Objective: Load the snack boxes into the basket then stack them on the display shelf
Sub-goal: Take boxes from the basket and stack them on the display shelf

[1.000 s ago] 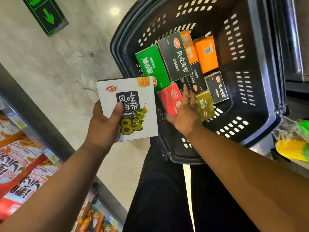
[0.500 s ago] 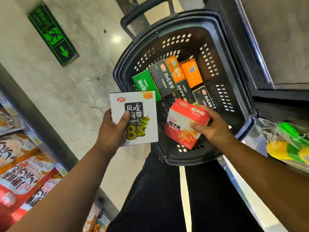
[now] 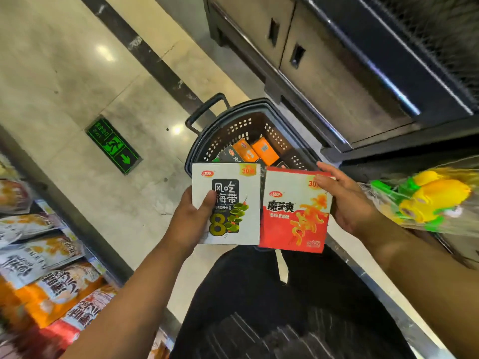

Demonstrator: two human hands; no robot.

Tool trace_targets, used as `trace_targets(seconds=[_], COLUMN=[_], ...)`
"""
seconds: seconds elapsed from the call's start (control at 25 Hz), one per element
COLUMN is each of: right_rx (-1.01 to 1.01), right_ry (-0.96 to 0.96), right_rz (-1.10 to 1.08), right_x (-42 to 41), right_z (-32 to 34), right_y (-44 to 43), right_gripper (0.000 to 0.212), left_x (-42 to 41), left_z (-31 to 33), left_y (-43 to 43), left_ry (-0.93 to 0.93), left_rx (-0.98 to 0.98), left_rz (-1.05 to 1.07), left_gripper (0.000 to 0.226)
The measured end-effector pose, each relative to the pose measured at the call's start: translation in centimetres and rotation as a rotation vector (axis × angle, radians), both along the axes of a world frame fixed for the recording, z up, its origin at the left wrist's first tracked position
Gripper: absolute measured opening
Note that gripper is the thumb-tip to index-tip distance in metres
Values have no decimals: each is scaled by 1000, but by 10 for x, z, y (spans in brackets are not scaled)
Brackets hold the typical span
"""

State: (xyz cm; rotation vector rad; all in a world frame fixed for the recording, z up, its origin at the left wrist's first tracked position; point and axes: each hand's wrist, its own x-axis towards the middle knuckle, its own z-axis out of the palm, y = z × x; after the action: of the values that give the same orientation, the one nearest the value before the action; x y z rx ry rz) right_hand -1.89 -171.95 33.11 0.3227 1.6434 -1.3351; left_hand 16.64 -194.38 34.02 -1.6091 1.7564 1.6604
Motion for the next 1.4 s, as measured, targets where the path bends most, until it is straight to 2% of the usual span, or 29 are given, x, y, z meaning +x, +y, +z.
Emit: trace_targets(seconds=[0.08, 0.16, 0.24, 0.48, 0.64, 0.68, 0.84, 0.96, 1.24, 1.4], right_rx=[-26, -39, -56, -182, -198, -203, -231, -226, -239, -235], right_ry=[17, 29, 61, 145, 150, 144, 135, 139, 213, 303], right_rz=[-116, -243, -288, -426, -490, -505, -551, -603, -649, -694], right_x=[11, 18, 20, 24, 22, 21, 25, 28, 34, 38], right_z=[29, 61, 92, 164, 194, 198, 218, 231, 268, 283], right_y=[0, 6, 14, 77, 145, 165, 249, 305, 418, 462], right_gripper=[57, 57, 51, 54, 25, 24, 37, 36, 31, 41], left_x=[-2, -4, -7, -27, -40, -42, -47, -55, -85, -111], left_z=[29, 59, 86, 151, 184, 192, 215, 226, 251, 262], left_y=[7, 18, 29, 81, 139, 156, 230, 282, 382, 419], left_ry=[35, 54, 74, 133, 200, 219, 299, 342, 429, 470], left_rx=[-9, -4, -9, -66, -69, -72, -27, -6, 110, 141], left_rz=[-16, -26, -16, -115, -131, -134, -197, -193, -316, -439], left_gripper=[35, 46, 45, 50, 42, 39, 52, 38, 38, 36])
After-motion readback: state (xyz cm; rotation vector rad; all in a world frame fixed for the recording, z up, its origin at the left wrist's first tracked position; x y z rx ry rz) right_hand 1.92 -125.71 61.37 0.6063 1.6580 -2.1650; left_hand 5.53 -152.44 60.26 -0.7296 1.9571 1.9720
